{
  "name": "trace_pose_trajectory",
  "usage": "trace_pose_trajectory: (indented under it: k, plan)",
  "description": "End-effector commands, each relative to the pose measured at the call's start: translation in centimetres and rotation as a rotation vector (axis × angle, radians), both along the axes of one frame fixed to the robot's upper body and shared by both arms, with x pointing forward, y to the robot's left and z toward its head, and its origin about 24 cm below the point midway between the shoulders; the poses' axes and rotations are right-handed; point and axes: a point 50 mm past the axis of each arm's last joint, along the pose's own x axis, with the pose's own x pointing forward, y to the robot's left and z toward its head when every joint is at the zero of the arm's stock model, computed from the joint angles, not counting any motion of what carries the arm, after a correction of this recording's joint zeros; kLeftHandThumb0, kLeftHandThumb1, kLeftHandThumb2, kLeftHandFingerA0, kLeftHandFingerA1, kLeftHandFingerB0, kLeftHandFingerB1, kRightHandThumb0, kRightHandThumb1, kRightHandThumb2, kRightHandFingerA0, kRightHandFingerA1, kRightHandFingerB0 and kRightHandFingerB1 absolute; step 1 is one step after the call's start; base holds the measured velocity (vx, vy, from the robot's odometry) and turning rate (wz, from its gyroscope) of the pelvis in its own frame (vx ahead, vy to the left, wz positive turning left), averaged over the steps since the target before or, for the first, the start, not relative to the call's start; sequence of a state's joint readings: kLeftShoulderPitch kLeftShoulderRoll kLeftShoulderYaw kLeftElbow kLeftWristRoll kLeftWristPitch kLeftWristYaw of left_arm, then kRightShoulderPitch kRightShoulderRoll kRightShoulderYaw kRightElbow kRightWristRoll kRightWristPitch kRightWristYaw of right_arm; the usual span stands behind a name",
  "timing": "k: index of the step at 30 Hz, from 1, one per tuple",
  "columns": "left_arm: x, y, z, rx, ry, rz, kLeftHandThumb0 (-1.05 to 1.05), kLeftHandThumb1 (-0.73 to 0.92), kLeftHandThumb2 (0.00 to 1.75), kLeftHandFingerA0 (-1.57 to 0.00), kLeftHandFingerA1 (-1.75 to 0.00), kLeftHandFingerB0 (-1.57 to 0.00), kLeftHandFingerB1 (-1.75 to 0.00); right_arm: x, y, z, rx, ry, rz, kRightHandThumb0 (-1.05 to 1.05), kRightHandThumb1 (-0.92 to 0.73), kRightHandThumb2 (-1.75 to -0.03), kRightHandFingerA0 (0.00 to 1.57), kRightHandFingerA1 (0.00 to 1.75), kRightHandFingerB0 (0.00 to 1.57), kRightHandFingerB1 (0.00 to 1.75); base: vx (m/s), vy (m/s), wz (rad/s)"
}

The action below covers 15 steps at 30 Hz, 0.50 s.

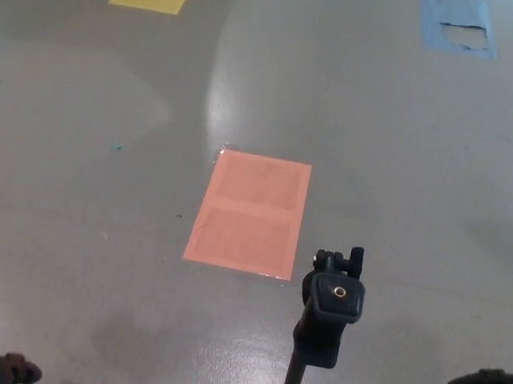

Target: The robot uses its left hand to grab the top of a phone stand kept on the floor and rotates it anti-clockwise

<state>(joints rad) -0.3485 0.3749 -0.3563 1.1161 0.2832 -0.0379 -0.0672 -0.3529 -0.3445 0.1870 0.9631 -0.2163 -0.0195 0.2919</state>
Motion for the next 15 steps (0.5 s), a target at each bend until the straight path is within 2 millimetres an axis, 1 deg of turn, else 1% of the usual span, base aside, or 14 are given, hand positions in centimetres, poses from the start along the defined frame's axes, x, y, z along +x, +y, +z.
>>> trace_pose_trajectory:
  k: [1, 2, 4, 5, 7, 8, 9, 10, 11, 12, 13, 15]
  plan:
    - [0.6, 1.0, 1.1, 0.097, -0.05, -0.13, -0.45, 0.66, 0.61, -0.28, -0.34, -0.15, -0.27, 0.1, -1.1, 0.6, -0.015, 0.087, 0.11, -0.52, -0.64, -0.86, 0.47, 0.52, 0.33, 0.46, 0.0, 0.0, 0.0]
    - [1.1, 0.3, 1.8, 0.065, -0.192, -0.14, -0.32, 0.4, 0.94, 0.0, -0.47, 0.0, -0.48, 0.0, -1.2, 0.6, -0.012, 0.092, 0.112, -0.52, -0.64, -0.86, 0.47, 0.53, 0.34, 0.47, 0.0, 0.0, 0.0]
    - [1.5, -0.1, 2.6, 0.037, -0.296, -0.152, -0.32, 0.4, 0.94, 0.0, -0.47, 0.0, -0.48, 0.0, -1.1, 0.6, -0.009, 0.093, 0.114, -0.52, -0.64, -0.86, 0.47, 0.53, 0.34, 0.47, 0.0, 0.0, 0.0]
    - [2.0, -0.7, 3.3, 0.023, -0.37, -0.183, -0.71, 0.5, 0.61, -0.14, -0.33, -0.06, -0.18, 0.0, -1.2, 0.6, -0.007, 0.093, 0.112, -0.46, -0.76, -0.62, 0.52, 0.4, 0.38, 0.35, 0.0, 0.0, 0.0]
    - [2.5, -1.4, 4.2, 0.011, -0.441, -0.218, -0.71, 0.5, 0.61, -0.14, -0.33, -0.06, -0.18, 0.1, -1.2, 0.6, -0.005, 0.093, 0.108, -0.46, -0.76, -0.62, 0.52, 0.4, 0.38, 0.35, 0.0, 0.0, 0.0]
    - [2.9, -2.2, 5.1, -0.014, -0.511, -0.265, -0.75, 0.42, 0.71, -0.07, -0.38, -0.03, -0.17, 0.1, -1.2, 0.7, -0.001, 0.09, 0.107, -0.46, -0.76, -0.62, 0.52, 0.4, 0.37, 0.35, 0.0, 0.0, 0.0]
    - [3.2, -3.1, 6.2, -0.043, -0.58, -0.315, -0.75, 0.42, 0.71, -0.07, -0.38, -0.03, -0.17, 0.1, -1.2, 0.8, 0.003, 0.088, 0.107, -0.46, -0.76, -0.62, 0.52, 0.4, 0.37, 0.35, 0.0, 0.0, 0.0]
    - [3.2, -3.3, 6.4, -0.048, -0.595, -0.326, -0.75, 0.42, 0.71, -0.07, -0.38, -0.03, -0.17, 0.1, -1.2, 0.8, 0.004, 0.087, 0.107, -0.46, -0.76, -0.62, 0.52, 0.4, 0.37, 0.35, 0.0, 0.0, 0.0]
    - [3.4, -4.5, 7.6, -0.078, -0.66, -0.382, -0.73, 0.49, 0.56, -0.12, -0.3, 0.0, -0.18, 0.1, -1.2, 0.8, 0.002, 0.085, 0.108, -0.46, -0.76, -0.63, 0.5, 0.39, 0.37, 0.34, 0.0, 0.0, 0.0]
    - [3.4, -5.4, 8.6, -0.099, -0.709, -0.425, -0.73, 0.49, 0.56, -0.12, -0.3, 0.0, -0.18, 0.2, -1.2, 0.8, 0.001, 0.084, 0.108, -0.46, -0.76, -0.63, 0.5, 0.39, 0.37, 0.34, 0.0, 0.0, 0.0]
    - [3.3, -6.9, 10.2, -0.137, -0.789, -0.493, -0.71, 0.44, 0.8, -0.07, -0.33, 0.0, -0.17, 0.2, -1.3, 0.8, -0.001, 0.083, 0.109, -0.45, -0.76, -0.63, 0.49, 0.39, 0.36, 0.34, 0.0, 0.0, 0.0]
    - [2.9, -8.6, 12.2, -0.179, -0.882, -0.574, -0.67, 0.41, 0.8, -0.08, -0.34, 0.0, -0.21, 0.2, -1.3, 0.9, -0.004, 0.081, 0.109, -0.46, -0.76, -0.63, 0.5, 0.39, 0.36, 0.34, 0.0, 0.0, 0.0]
